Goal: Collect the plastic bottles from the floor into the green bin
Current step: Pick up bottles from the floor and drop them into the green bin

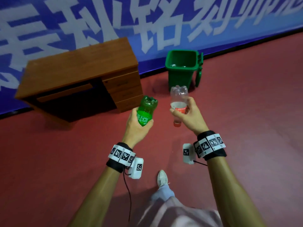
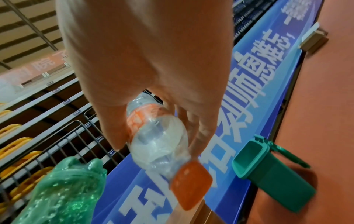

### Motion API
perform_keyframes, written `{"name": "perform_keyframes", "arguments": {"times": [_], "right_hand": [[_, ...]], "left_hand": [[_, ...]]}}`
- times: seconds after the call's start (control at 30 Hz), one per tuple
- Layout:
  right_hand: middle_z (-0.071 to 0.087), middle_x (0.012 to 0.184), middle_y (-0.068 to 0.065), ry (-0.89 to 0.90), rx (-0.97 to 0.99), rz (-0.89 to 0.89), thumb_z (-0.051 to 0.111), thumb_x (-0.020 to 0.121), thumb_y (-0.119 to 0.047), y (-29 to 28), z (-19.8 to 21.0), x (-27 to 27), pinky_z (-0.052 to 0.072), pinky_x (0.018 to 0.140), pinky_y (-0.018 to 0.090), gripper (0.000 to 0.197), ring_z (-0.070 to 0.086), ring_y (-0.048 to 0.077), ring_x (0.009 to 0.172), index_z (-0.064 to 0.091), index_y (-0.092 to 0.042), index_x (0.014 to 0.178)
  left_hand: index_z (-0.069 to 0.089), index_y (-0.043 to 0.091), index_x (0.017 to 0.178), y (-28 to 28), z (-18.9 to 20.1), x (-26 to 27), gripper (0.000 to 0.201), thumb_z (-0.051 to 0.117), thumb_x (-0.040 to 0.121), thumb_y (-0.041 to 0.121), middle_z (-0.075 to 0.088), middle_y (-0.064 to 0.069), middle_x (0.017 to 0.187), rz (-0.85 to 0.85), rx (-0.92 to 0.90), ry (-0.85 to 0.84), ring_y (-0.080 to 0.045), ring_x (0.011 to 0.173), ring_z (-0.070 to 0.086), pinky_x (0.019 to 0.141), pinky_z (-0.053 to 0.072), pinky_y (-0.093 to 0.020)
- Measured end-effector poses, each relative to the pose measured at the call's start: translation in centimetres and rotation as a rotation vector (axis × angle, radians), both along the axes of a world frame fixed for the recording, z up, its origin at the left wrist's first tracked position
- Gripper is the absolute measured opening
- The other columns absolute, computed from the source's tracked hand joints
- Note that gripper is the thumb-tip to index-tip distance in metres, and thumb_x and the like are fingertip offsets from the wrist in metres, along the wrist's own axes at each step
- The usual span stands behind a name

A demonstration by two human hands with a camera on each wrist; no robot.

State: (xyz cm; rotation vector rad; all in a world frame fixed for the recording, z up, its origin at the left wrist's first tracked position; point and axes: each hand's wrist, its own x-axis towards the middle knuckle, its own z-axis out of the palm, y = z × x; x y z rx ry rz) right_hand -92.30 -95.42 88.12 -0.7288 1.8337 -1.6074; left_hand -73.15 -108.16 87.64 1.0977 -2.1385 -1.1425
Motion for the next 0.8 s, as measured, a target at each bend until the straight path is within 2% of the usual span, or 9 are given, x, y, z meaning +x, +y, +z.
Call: {"name": "perform_keyframes", "arguments": {"times": [0.07, 0.13, 0.17, 0.23, 0.3, 0.47, 0.6, 0.7, 0.8], "right_hand": [[0.065, 0.113, 0.008, 0.014, -0.018, -0.095, 0.081, 0.085, -0.013, -2.4, 0.6, -3.3, 0.056, 0.061, 0.020, 0.059, 0.066, 0.003, 0.082, 0.045, -0.013, 0.132], [0.066, 0.115, 0.008, 0.031, -0.058, -0.206, 0.081, 0.084, -0.010, -4.4, 0.8, -6.0, 0.055, 0.065, 0.018, 0.058, 0.067, 0.005, 0.090, 0.046, -0.011, 0.129], [0.067, 0.117, 0.007, 0.035, -0.064, -0.241, 0.083, 0.083, -0.012, -5.2, 0.6, -7.3, 0.056, 0.071, 0.020, 0.058, 0.068, 0.009, 0.097, 0.047, -0.012, 0.128], [0.068, 0.117, 0.003, 0.050, -0.041, -0.280, 0.085, 0.080, -0.018, -6.5, 0.5, -9.3, 0.058, 0.085, 0.028, 0.059, 0.068, 0.015, 0.104, 0.049, -0.015, 0.126], [0.067, 0.116, 0.001, 0.059, -0.033, -0.316, 0.086, 0.080, -0.020, -7.9, 0.5, -12.0, 0.058, 0.090, 0.031, 0.060, 0.068, 0.016, 0.105, 0.049, -0.016, 0.126], [0.067, 0.117, 0.004, 0.077, -0.032, -0.375, 0.086, 0.079, -0.022, -12.7, 0.4, -18.0, 0.057, 0.080, 0.022, 0.060, 0.068, 0.014, 0.103, 0.051, -0.015, 0.127], [0.068, 0.118, 0.004, 0.070, -0.043, -0.419, 0.088, 0.075, -0.025, -18.2, -0.3, -23.7, 0.057, 0.092, 0.031, 0.062, 0.068, 0.015, 0.107, 0.053, -0.016, 0.125], [0.067, 0.118, 0.006, 0.059, -0.060, -0.442, 0.089, 0.074, -0.023, -24.0, -0.4, -28.8, 0.057, 0.096, 0.037, 0.063, 0.068, 0.017, 0.106, 0.053, -0.012, 0.125], [0.066, 0.120, 0.006, 0.043, -0.109, -0.423, 0.089, 0.070, -0.031, -31.1, 0.5, -34.3, 0.055, 0.099, 0.041, 0.066, 0.067, 0.019, 0.109, 0.053, -0.014, 0.123]], "left_hand": [[0.052, 0.024, 0.124, -3.9, 0.5, -4.0, 0.051, 0.080, 0.082, 0.031, 0.060, 0.003, 0.110, -0.052, -0.007, 0.004, -0.011, 0.097, 0.058, 0.082, 0.047, -0.019], [0.052, 0.026, 0.118, -7.4, 1.3, -7.8, 0.050, 0.083, 0.080, 0.035, 0.062, 0.005, 0.106, -0.109, -0.024, -0.002, -0.010, 0.093, 0.059, 0.072, 0.040, -0.009], [0.051, 0.026, 0.116, -8.9, 1.5, -9.5, 0.052, 0.085, 0.078, 0.038, 0.063, 0.006, 0.104, -0.129, -0.028, -0.010, -0.011, 0.091, 0.060, 0.071, 0.040, -0.010], [0.048, 0.026, 0.113, -11.2, 1.9, -12.5, 0.057, 0.087, 0.074, 0.042, 0.065, 0.007, 0.097, -0.164, -0.015, -0.021, -0.013, 0.084, 0.064, 0.070, 0.047, -0.022], [0.046, 0.025, 0.113, -13.2, 2.4, -15.5, 0.060, 0.087, 0.073, 0.043, 0.065, 0.008, 0.092, -0.189, -0.006, -0.015, -0.014, 0.079, 0.066, 0.068, 0.052, -0.032], [0.046, 0.025, 0.115, -18.0, 1.8, -21.3, 0.061, 0.086, 0.073, 0.044, 0.066, 0.008, 0.091, -0.225, -0.007, -0.012, -0.013, 0.079, 0.067, 0.068, 0.052, -0.031], [0.048, 0.027, 0.120, -23.1, 1.9, -25.9, 0.053, 0.080, 0.081, 0.042, 0.065, 0.008, 0.098, -0.251, -0.022, -0.027, -0.011, 0.087, 0.066, 0.073, 0.051, -0.030], [0.049, 0.026, 0.121, -28.0, 2.2, -29.7, 0.048, 0.078, 0.085, 0.037, 0.064, 0.008, 0.102, -0.269, -0.040, -0.046, -0.005, 0.089, 0.063, 0.074, 0.050, -0.026], [0.050, 0.028, 0.120, -33.6, 3.0, -33.6, 0.054, 0.083, 0.079, 0.044, 0.066, 0.011, 0.098, -0.248, -0.043, -0.056, -0.004, 0.086, 0.066, 0.075, 0.056, -0.032]]}}
